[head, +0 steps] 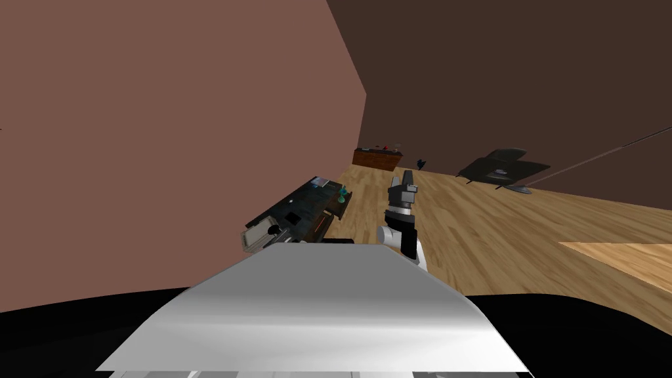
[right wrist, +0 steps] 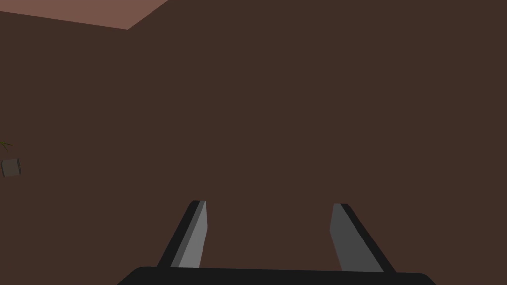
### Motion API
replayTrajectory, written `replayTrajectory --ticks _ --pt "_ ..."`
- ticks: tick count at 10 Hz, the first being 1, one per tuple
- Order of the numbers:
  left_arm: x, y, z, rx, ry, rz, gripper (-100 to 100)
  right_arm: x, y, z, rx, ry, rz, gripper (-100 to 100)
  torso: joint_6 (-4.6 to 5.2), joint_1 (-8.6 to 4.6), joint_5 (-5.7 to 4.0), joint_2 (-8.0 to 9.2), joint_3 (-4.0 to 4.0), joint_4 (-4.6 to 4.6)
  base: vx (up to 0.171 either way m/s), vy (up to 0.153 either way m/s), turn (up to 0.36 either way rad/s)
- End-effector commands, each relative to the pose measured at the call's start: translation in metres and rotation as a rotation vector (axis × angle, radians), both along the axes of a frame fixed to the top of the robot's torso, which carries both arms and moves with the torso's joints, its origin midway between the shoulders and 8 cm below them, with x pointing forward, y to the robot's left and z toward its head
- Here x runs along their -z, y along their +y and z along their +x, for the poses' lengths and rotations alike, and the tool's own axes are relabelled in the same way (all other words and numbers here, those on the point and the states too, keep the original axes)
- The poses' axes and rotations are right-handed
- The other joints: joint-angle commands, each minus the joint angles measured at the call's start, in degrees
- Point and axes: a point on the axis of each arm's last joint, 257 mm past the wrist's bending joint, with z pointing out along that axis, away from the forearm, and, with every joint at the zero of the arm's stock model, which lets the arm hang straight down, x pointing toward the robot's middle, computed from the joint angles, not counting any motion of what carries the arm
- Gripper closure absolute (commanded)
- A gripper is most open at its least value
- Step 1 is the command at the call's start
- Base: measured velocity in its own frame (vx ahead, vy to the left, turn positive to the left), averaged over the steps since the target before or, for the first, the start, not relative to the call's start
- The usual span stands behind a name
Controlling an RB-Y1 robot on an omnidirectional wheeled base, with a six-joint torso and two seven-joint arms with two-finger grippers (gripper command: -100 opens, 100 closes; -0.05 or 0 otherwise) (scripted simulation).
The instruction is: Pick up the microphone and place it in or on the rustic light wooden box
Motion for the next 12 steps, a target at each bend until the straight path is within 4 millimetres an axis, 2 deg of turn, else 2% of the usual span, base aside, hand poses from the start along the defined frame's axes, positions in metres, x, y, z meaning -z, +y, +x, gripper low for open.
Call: replayTrajectory --ticks 1,3,7,8,9,12 --pt "0.004 -0.004 -0.016 -0.009 0.002 -0.002 100 0.000 0.000 0.000 0.000 0.000 0.000 0 0.00 0.00 0.00 0.00 0.00 0.00 0.032 -0.010 -0.079" --pt "0.008 -0.007 -0.033 -0.018 0.003 -0.005 100 0.000 0.000 0.000 0.000 0.000 0.000 0 0.00 -0.11 0.19 -0.08 -0.09 -0.12 0.042 -0.019 -0.051" --pt "0.007 -0.007 -0.031 -0.018 0.000 -0.002 100 0.000 0.000 0.000 0.000 0.000 0.000 0 0.02 0.04 0.54 -0.04 -0.15 -0.26 0.009 -0.006 -0.004" --pt "0.007 -0.007 -0.032 -0.018 0.000 -0.003 0 0.000 0.000 0.000 0.000 0.000 0.000 0 0.02 0.08 0.55 -0.04 -0.15 -0.26 0.000 0.000 0.000" --pt "0.010 -0.004 -0.038 -0.007 0.017 0.000 100 0.000 0.000 0.000 0.000 0.000 0.000 0 0.02 0.09 0.55 -0.05 -0.15 -0.25 -0.041 -0.135 -0.006" --pt "0.011 0.002 -0.042 0.002 0.029 0.007 100 0.000 0.000 0.000 0.000 0.000 0.001 0 -0.01 -1.02 0.98 0.36 -0.08 -0.51 -0.084 -0.238 0.023"
